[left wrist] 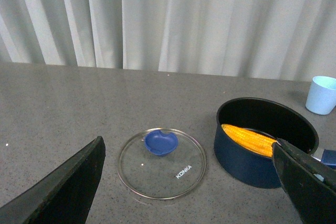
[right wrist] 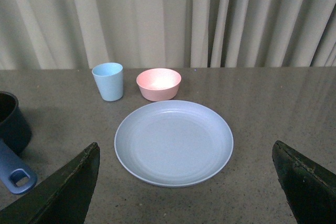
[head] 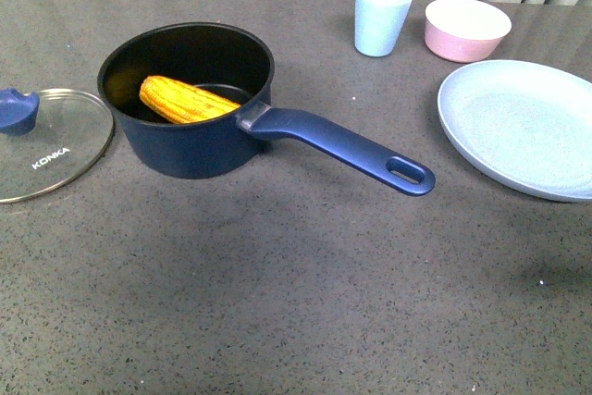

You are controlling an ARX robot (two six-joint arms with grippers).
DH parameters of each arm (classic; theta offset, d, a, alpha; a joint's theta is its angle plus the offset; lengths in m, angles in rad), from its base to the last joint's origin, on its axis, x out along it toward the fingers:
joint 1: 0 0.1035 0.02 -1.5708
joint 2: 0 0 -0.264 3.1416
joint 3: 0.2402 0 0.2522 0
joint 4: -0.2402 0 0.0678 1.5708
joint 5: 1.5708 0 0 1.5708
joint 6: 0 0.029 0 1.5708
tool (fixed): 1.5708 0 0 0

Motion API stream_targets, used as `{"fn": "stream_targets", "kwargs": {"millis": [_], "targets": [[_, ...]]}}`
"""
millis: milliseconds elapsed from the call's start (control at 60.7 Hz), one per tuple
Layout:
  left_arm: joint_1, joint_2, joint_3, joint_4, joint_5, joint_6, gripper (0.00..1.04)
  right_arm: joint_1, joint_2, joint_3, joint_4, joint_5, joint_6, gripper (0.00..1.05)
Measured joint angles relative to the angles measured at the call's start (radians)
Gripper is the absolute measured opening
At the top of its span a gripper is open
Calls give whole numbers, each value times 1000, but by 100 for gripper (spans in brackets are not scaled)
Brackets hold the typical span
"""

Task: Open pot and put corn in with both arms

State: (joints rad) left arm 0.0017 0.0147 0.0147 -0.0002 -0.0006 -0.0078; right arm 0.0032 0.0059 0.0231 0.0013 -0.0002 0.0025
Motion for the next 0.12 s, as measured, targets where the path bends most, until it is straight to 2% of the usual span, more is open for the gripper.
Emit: {"fn": "stream_targets", "kwargs": {"millis": [115], "targets": [[0,0,0,0,0,0,96,0,0,0,0,0,0,96]]}}
